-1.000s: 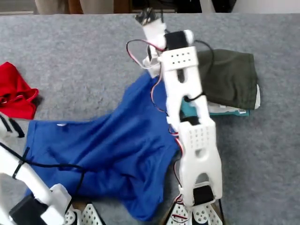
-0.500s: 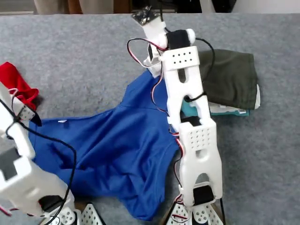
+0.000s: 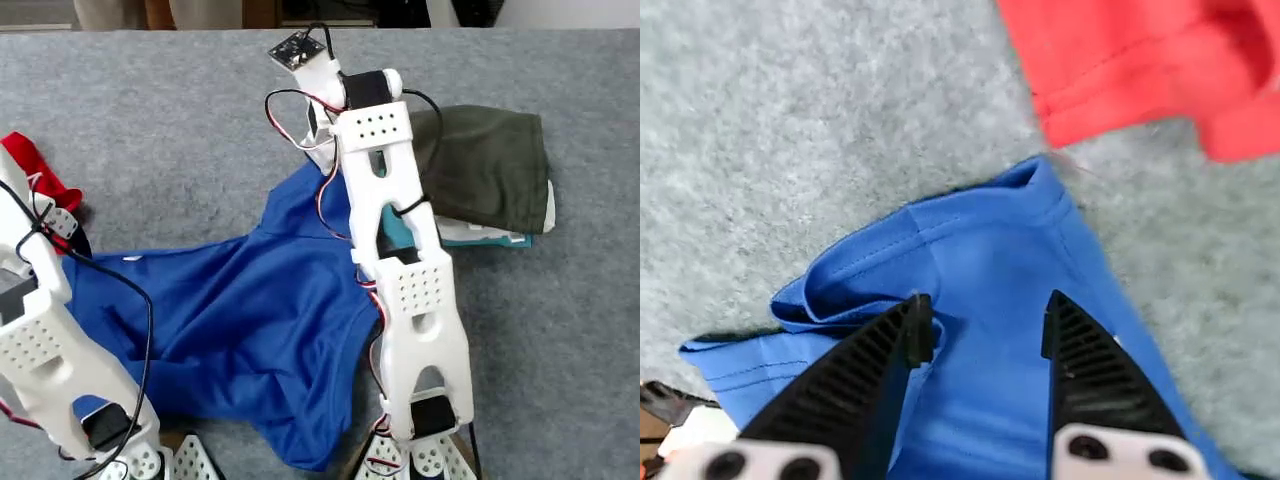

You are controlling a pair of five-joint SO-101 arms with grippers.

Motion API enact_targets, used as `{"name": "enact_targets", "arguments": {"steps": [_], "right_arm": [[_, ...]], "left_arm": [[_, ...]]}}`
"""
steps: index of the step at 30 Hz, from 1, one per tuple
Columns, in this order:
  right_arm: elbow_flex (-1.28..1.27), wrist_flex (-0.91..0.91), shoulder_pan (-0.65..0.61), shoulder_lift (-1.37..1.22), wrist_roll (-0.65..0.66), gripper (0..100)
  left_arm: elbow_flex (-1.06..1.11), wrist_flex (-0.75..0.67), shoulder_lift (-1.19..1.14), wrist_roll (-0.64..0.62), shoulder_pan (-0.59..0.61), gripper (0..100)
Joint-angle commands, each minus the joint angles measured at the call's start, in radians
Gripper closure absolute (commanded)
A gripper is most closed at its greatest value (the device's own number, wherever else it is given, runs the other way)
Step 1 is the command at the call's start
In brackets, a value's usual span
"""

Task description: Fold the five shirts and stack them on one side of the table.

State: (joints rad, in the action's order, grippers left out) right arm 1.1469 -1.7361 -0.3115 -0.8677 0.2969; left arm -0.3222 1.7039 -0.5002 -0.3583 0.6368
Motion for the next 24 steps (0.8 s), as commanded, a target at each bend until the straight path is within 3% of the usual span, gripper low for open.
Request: {"name": "enact_targets", "arguments": {"steps": [1, 16, 24], "right_arm": [[0.007, 0.012, -0.013, 0.007, 0.011, 99.7], [0.007, 0.012, -0.015, 0.007, 0.012, 99.6], [0.007, 0.012, -0.013, 0.007, 0.012, 99.6]], "left_arm": [[-0.061, -0.035, 0.008, -0.017, 0.035, 81], [-0.087, -0.066, -0.008, -0.011, 0.052, 81], [-0.098, -0.074, -0.148, -0.018, 0.054, 81]]}}
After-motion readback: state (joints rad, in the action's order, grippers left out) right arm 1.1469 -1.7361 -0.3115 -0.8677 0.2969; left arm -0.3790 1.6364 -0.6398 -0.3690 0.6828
